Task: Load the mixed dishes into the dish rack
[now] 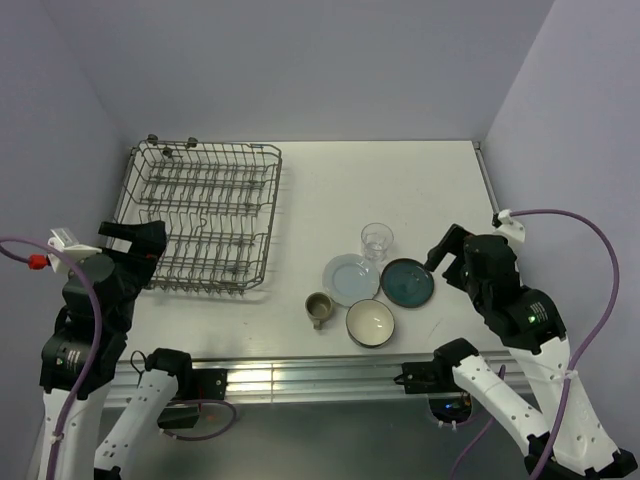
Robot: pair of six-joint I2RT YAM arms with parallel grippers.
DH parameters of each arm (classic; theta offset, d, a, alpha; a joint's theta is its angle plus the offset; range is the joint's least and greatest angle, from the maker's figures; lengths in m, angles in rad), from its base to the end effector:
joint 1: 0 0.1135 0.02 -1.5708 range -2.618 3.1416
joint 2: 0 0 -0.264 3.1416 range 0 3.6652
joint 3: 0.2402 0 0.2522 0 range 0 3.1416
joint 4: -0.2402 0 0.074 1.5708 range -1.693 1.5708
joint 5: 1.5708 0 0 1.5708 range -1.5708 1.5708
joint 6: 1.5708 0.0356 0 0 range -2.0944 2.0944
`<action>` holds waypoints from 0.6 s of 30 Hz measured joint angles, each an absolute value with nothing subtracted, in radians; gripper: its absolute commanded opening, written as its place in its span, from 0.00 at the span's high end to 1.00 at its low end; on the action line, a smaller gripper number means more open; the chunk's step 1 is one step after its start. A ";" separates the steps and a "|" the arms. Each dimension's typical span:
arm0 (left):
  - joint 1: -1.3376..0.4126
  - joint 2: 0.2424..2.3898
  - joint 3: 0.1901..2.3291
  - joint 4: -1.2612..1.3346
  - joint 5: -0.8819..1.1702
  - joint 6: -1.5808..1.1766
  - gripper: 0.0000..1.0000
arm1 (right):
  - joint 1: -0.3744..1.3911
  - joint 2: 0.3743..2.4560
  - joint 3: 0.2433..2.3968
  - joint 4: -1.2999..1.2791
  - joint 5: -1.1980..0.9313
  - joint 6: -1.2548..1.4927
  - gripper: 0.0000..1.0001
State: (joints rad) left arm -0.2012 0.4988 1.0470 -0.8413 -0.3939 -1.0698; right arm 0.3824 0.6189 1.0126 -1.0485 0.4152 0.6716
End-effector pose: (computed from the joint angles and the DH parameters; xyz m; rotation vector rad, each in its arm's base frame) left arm 0.0696 -0.0003 0.3878 -1.0286 1.5651 -0.5193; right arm 0.0914 0.0213 0.3511 0.5317 2.0990 0.1419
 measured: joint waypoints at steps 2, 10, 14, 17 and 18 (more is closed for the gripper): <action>-0.201 0.479 1.045 -0.839 -0.389 -1.052 0.05 | 0.382 0.606 1.000 -1.041 0.381 0.671 0.02; -0.200 0.687 1.042 -0.787 -0.215 -0.915 0.15 | 0.393 0.636 0.896 -1.034 0.223 0.711 0.00; -0.200 0.786 0.990 -0.760 -0.112 -0.878 0.16 | 0.521 0.724 0.815 -1.046 0.189 0.770 0.00; -0.200 0.774 0.957 -0.759 -0.068 -0.873 0.16 | 0.612 0.738 0.773 -1.056 0.186 0.826 0.05; -0.200 0.767 0.955 -0.759 -0.060 -0.873 0.16 | 0.628 0.727 0.765 -1.060 0.182 0.844 0.05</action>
State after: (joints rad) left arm -0.1997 0.7666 0.9550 -0.7589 -0.0597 -0.8730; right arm 0.6277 0.7269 0.7650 -1.0595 0.1822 0.8436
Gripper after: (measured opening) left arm 0.845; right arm 0.965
